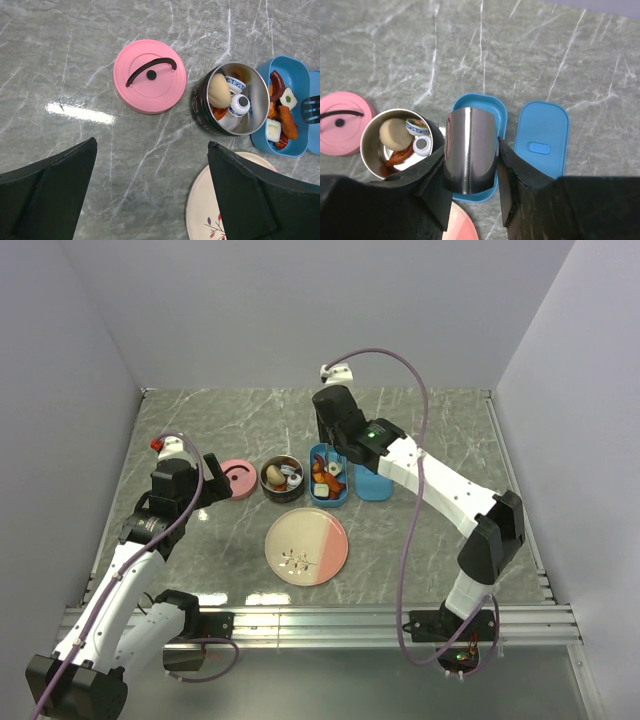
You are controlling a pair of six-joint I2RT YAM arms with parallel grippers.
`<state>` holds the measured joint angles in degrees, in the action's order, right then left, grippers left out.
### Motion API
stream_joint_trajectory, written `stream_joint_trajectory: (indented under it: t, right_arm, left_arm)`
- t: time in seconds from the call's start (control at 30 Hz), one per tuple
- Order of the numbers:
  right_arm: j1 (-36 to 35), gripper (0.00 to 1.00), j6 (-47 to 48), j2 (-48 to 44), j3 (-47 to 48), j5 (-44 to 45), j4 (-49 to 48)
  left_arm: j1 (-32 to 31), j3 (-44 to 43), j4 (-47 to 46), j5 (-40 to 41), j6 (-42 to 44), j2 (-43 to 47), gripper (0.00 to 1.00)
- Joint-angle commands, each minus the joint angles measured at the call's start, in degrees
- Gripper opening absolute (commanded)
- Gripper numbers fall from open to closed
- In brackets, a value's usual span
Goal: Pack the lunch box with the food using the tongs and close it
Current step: Place the food into the lunch box, then put down the clamp
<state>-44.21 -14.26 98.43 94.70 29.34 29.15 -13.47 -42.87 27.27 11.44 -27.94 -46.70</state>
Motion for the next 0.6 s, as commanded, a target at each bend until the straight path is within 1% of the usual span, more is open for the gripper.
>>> stream_joint_trajectory:
  t: [0.0,0.13,0.23,0.3,0.4,0.43,0.57]
  right_arm:
    - [0.17,0.43,0.37,-5.53,1.02,1.77,-3.75]
    - [0.26,0.43,1.08,-9.03,0.93,3.52,-2.17]
    - [0.17,0.43,1.17,-12.54,-0.82,4.75,-0.07]
    - [0.26,0.43,0.64,-14.84,-3.1,6.07,1.52]
    - [0.35,0.43,-1.02,-20.63,-7.93,8.18,4.86]
    - [0.35,0.43,-1.47,-23.78,-9.34,8.71,6.78]
    - [0.52,0.43,-5.59,-31.09,-16.54,10.64,13.64]
  left_arm:
    - [-0.15,-0.11,-1.78,-0.02,-0.01,1.08,1.0]
    - [-0.24,0.07,-1.87,-0.1,-0.18,1.34,0.99]
    - [-0.15,0.33,-1.95,-0.19,-0.35,1.43,0.99]
    - [-0.15,0.42,-2.04,-0.28,-0.36,1.52,1.0]
    - [-0.24,0.95,-2.3,-0.45,-0.53,1.7,0.99]
    - [-0.15,1.12,-2.39,-0.54,-0.71,1.7,0.99]
    - [-0.24,1.48,-2.66,-1.07,-0.88,1.7,0.99]
